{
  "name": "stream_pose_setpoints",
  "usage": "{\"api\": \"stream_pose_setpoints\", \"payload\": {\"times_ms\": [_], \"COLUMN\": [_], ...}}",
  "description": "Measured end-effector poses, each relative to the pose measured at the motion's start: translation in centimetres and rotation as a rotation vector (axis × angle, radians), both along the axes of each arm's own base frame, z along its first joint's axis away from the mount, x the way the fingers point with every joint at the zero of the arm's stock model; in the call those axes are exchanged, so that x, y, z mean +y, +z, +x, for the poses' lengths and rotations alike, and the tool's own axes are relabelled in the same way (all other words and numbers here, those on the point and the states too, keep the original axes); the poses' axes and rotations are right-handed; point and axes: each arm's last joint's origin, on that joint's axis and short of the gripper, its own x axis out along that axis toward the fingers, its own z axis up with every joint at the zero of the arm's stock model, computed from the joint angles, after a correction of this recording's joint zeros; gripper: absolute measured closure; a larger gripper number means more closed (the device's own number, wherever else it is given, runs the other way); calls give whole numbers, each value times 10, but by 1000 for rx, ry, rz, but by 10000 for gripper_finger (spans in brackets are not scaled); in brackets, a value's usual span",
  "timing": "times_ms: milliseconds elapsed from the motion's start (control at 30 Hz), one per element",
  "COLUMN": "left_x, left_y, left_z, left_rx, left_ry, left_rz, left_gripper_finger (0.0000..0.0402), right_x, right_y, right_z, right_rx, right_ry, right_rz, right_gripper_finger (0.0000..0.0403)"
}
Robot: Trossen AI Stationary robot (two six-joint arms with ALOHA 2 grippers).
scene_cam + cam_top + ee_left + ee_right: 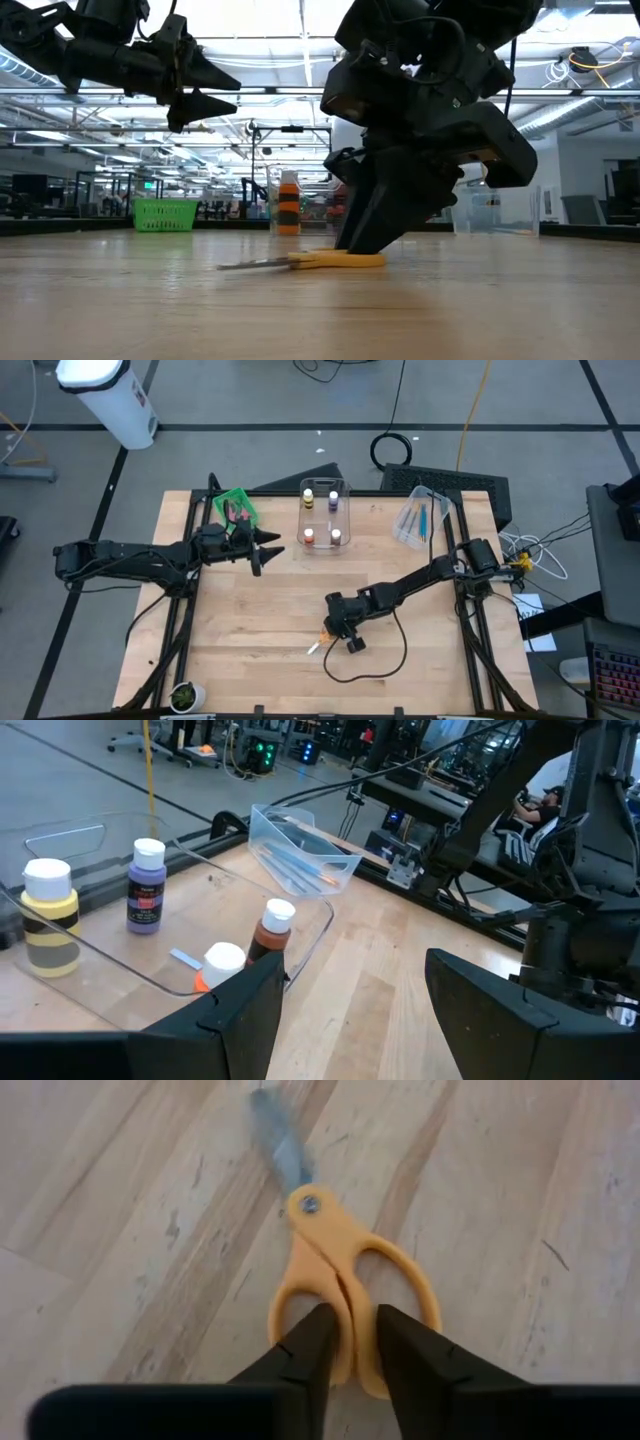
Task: Pick & Place Paint Supplies
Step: Put the orange scissor into the green bin
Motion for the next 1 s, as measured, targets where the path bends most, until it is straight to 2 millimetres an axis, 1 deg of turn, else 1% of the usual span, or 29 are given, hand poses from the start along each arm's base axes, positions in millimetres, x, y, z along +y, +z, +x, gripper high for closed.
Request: {"api": "stream_pose_setpoints", "payload": {"times_ms": [133,167,300,400,600,733,867,1000], "left_x": [0,0,0,0,0,0,0,0], "left_y": [0,0,0,0,0,0,0,0], "left_z": [0,0,0,0,0,0,0,0], "left_rx": [4,4,4,3,3,3,4,5], "left_ry": [-2,-2,-1,-1,0,0,0,-1], "left_rz": [17,16,16,16,15,15,14,14], "left_gripper_finger": [151,151,151,151,151,151,151,151], "right_x": [-1,-1,1,3,8,9,6,2], "right_y": [-4,-4,-5,-4,27,39,43,44], "right_z": [-3,-4,-5,-5,-6,-7,-4,-3], "right_rx": [-3,-1,-2,-11,-112,-173,-210,-202], "right_ry": [-6,-4,3,6,3,-20,-47,-50], "right_rz": [6,5,-1,-6,-30,-63,-62,2], "right_gripper_finger": [377,384,387,401,401,402,397,368]}}
